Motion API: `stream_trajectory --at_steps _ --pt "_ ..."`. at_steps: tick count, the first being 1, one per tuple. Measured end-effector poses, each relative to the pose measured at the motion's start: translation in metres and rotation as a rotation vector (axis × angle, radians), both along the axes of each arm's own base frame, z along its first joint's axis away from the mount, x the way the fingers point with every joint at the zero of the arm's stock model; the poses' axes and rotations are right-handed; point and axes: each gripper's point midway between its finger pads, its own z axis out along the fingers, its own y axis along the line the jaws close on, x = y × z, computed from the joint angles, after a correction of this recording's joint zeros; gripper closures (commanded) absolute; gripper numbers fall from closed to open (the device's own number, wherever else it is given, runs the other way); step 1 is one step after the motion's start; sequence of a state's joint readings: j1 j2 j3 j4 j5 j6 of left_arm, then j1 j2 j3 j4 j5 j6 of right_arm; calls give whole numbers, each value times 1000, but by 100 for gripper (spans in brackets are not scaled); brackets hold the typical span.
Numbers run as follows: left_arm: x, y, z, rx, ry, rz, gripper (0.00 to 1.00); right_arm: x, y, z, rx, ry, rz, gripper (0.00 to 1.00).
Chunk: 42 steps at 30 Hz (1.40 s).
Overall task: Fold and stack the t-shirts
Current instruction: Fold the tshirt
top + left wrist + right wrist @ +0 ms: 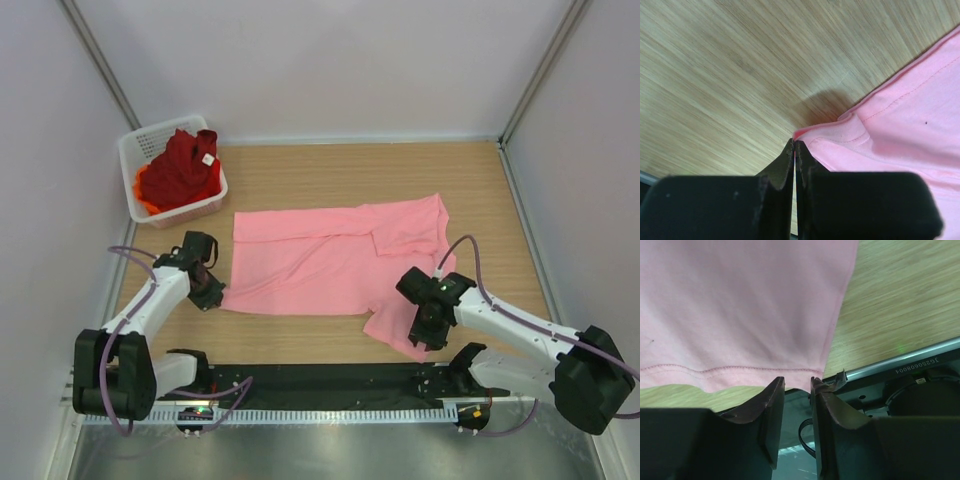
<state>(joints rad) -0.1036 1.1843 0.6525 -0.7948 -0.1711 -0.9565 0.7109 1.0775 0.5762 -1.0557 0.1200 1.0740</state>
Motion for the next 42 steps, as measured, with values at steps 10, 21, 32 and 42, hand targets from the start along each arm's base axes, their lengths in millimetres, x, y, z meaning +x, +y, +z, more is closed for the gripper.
stream_trajectory --at_steps 10,21,32,42 --pt "2 -2 -1 -11 -8 -3 100 -1 -7 -12 -1 -38 -266 55" --pt "3 -4 -1 -22 -12 -12 100 -3 -8 -20 51 -79 -446 74" --pt "2 -7 1 -38 -13 -23 100 2 -9 -14 59 -115 -485 99" --pt "-17 -11 7 -81 -40 40 100 30 -19 58 90 -316 -496 99"
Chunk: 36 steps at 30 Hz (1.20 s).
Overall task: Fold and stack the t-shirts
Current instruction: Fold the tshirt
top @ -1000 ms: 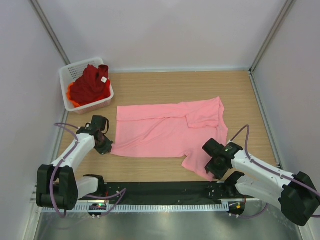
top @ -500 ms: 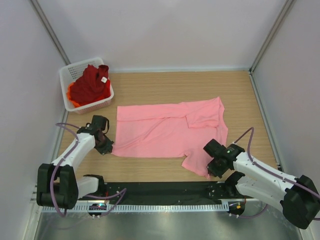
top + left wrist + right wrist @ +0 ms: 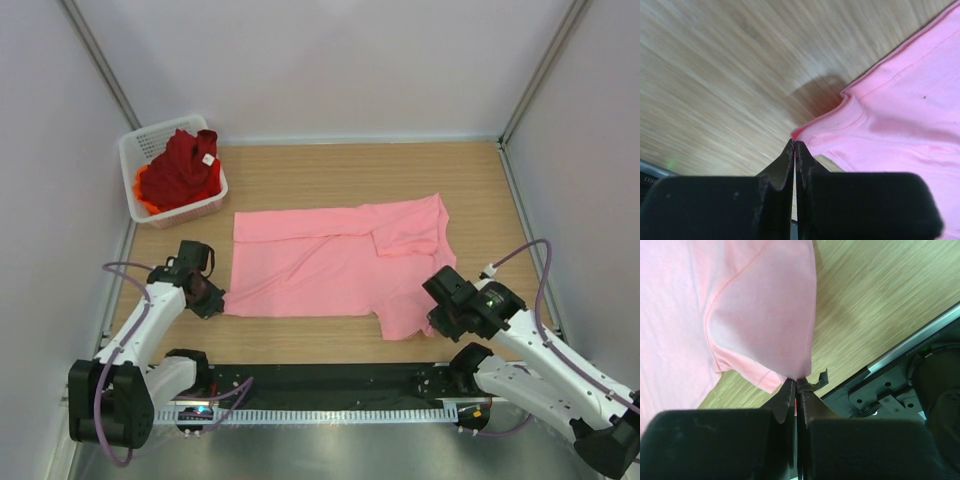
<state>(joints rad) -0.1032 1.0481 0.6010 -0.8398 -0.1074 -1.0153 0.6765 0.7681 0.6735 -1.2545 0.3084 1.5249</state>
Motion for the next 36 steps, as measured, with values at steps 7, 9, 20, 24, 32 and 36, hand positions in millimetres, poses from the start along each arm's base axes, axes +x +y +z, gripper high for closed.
stream_trajectory --at_steps 7,9,20,24,32,36 --pt "-13 -5 -6 -36 43 35 100 5 -13 25 -10 -101 -24 99" --pt "-17 -6 -10 -46 57 44 100 11 -15 37 -1 -149 -38 99" --pt "-28 -8 -16 -61 98 66 100 18 -21 60 33 -259 -79 99" --pt "-29 -9 -15 -63 99 56 100 18 -22 55 -8 -231 -52 99" --pt "0 -8 7 -34 67 -32 100 37 -25 50 -220 -48 80 99" --pt "17 -7 14 -14 60 -72 100 59 -38 49 -236 4 77 99"
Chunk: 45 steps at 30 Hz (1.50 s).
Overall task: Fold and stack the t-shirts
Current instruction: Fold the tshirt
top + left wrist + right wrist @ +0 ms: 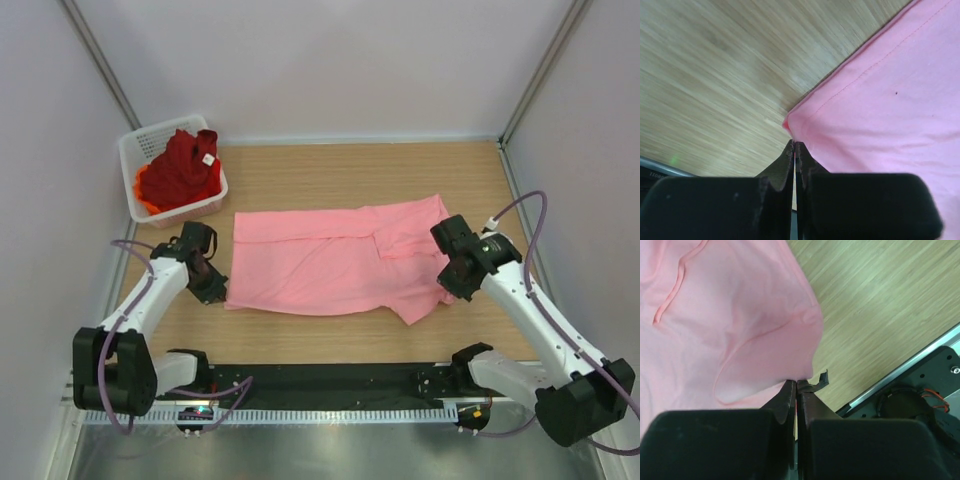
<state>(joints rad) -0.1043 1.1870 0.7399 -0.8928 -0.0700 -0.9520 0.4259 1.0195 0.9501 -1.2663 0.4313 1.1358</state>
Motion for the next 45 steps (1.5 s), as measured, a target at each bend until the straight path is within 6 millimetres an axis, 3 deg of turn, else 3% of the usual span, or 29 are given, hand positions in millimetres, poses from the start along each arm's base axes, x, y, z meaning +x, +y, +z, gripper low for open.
stream_trajectory --at_steps 6,15,20,28,39,45 --pt "18 -2 0 17 38 -62 100 38 -13 1 3 64 46 99" --pt "75 -6 6 46 38 -133 100 123 -11 3 34 75 177 99" --pt "99 -8 6 50 32 -143 100 153 -11 -6 53 92 219 99" --pt "129 -10 3 64 29 -155 100 179 -11 -17 80 112 258 99" --pt "146 -6 9 95 7 -148 100 201 -16 -2 90 65 277 99" --pt "152 -7 -3 96 39 -150 100 207 -17 -17 102 102 277 99"
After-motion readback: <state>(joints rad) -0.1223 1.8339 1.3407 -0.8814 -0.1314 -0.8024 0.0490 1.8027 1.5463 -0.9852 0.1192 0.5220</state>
